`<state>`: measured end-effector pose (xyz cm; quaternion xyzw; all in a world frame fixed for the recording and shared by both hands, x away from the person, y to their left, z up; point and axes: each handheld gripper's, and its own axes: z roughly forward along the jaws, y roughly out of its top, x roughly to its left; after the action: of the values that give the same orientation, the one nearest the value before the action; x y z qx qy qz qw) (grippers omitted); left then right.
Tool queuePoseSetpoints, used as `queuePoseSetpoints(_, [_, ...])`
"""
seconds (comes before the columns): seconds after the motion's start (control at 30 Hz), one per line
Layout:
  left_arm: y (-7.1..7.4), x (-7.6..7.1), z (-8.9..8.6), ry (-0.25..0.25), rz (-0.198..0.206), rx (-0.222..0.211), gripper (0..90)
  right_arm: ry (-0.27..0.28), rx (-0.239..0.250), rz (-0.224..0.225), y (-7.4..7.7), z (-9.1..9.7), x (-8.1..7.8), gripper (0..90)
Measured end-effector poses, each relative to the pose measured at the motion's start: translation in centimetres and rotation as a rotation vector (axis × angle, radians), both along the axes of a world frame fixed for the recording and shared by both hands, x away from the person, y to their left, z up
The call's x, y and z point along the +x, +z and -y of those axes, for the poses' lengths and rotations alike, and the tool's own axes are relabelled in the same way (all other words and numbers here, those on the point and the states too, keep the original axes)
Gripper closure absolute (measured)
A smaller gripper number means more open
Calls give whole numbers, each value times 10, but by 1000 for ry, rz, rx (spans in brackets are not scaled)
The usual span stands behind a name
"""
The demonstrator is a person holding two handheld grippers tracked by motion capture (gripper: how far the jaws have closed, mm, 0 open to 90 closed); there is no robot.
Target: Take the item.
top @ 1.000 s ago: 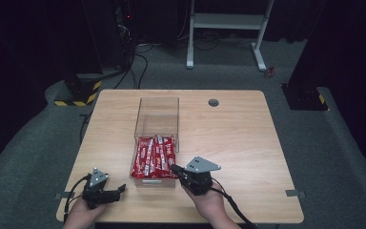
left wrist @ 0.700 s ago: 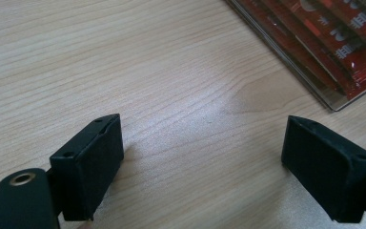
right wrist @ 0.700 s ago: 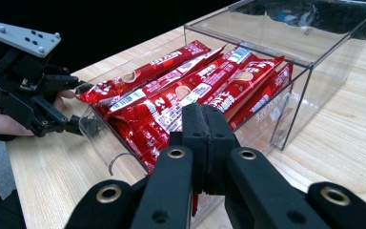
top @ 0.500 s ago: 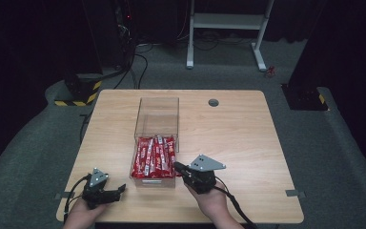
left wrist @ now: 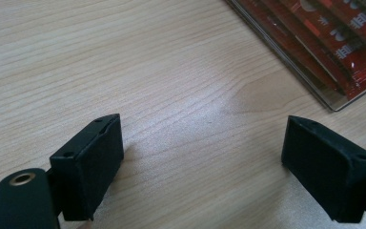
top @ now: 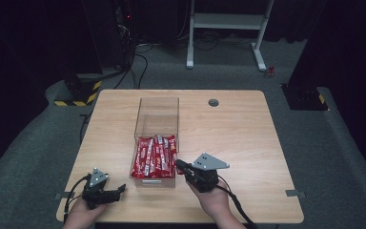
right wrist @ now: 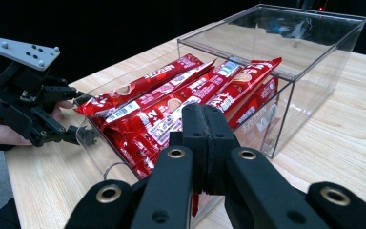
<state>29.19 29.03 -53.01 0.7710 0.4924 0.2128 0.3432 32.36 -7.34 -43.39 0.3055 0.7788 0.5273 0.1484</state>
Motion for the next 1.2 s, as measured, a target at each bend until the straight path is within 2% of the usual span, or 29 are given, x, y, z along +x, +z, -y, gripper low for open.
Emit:
queuePoseSetpoints(0.5, [0, 0, 0, 0, 0, 1, 144, -18, 9, 12, 3, 7, 3, 900])
queuePoseSetpoints(1.2, [0, 0, 0, 0, 0, 0, 144, -86, 8, 13, 1, 24, 15, 900])
